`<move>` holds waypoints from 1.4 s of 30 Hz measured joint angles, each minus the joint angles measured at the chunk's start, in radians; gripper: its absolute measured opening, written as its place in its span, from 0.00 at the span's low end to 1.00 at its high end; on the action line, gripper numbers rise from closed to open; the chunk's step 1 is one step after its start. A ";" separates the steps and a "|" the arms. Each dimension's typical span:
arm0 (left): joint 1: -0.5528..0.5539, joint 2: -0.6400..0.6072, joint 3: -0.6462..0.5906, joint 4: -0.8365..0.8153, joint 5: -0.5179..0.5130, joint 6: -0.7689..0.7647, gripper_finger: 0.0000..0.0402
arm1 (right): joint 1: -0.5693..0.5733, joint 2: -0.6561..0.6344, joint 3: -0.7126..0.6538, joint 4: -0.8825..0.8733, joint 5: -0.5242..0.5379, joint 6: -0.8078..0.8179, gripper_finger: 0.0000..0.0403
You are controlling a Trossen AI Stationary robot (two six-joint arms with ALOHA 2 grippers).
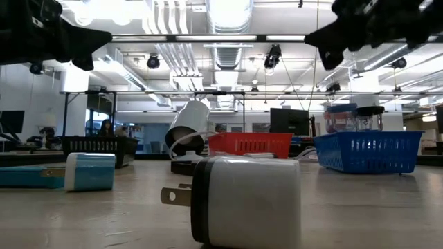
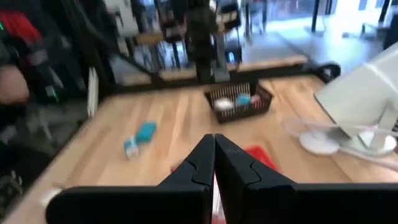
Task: Pick & Place Office items
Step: Put the white charger adapter into the black bin
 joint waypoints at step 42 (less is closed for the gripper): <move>0.000 0.001 0.000 0.000 0.000 0.008 0.00 | 0.410 1.141 1.014 -0.876 0.232 -0.316 0.59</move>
